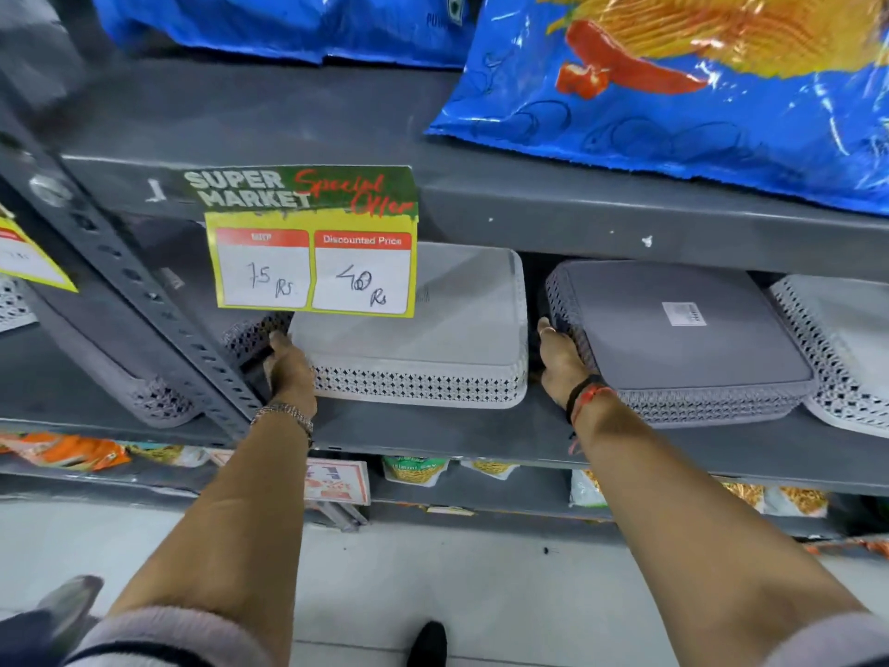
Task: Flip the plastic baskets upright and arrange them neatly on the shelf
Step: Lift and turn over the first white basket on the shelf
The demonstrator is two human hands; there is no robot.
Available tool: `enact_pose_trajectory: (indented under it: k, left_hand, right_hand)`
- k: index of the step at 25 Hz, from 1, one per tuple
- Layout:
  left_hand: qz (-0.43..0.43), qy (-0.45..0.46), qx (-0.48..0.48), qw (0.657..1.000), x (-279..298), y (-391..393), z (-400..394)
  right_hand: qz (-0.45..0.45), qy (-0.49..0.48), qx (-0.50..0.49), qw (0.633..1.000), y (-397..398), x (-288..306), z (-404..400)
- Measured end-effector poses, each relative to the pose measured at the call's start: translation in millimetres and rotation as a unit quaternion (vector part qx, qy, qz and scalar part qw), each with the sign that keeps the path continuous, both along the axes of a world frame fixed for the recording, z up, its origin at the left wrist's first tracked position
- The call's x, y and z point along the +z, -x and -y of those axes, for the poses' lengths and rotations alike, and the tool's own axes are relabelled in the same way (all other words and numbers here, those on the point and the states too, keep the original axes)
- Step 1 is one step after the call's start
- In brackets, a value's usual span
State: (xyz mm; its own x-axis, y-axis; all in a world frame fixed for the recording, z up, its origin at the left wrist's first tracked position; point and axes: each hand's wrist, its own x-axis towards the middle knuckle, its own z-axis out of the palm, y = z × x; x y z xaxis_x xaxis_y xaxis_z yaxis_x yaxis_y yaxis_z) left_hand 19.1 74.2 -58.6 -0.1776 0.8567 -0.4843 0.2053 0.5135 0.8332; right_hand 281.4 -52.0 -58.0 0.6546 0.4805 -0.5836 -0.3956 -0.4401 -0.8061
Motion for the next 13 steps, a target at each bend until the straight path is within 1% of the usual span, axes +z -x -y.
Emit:
enact_pose_trajectory:
  k: [1,2,3,4,5,6,7,8,10,12,13]
  left_hand:
    - [-0.019,-0.010,-0.016,1.000,-1,-1,1]
    - [-0.040,-0.045,-0.030,0.998,-1,-1,4]
    - [-0.004,-0.047,0.003,0.999,-2,-2,3]
    - [-0.005,-0.065,0.030,0.997,0,-2,6]
    - [0.034,-0.073,0.071,0.994,-3,-1,4]
    - [0.035,-0.080,0.089,0.992,2,-1,7]
    - [0.055,-0.082,0.109,0.989,1,-1,6]
    - [0.089,-0.079,0.137,0.983,8,-1,10]
    - [0.166,-0.087,0.167,0.968,8,1,10]
    - [0.193,-0.109,0.141,0.965,8,2,14]
    - [0.176,-0.126,0.115,0.969,6,2,14]
  right_hand:
    - [-0.017,-0.004,-0.005,1.000,-3,-3,-3]
    - [-0.025,-0.007,-0.007,1.000,-5,-3,-4]
    - [-0.030,-0.007,-0.006,1.000,-6,-5,-7]
    - [-0.032,-0.010,-0.001,0.999,-11,-11,-9]
    - [-0.032,-0.018,-0.002,0.999,-15,-17,-11]
    - [-0.025,-0.027,-0.003,0.999,-20,-24,-13]
    - [-0.013,-0.037,-0.011,0.999,-22,-27,-13]
    - [-0.004,-0.051,-0.032,0.998,-22,-23,-9]
    - [0.006,-0.068,-0.082,0.994,-13,4,5]
    - [0.026,-0.088,-0.085,0.992,-15,23,18]
    - [0.046,-0.095,-0.072,0.992,-18,29,22]
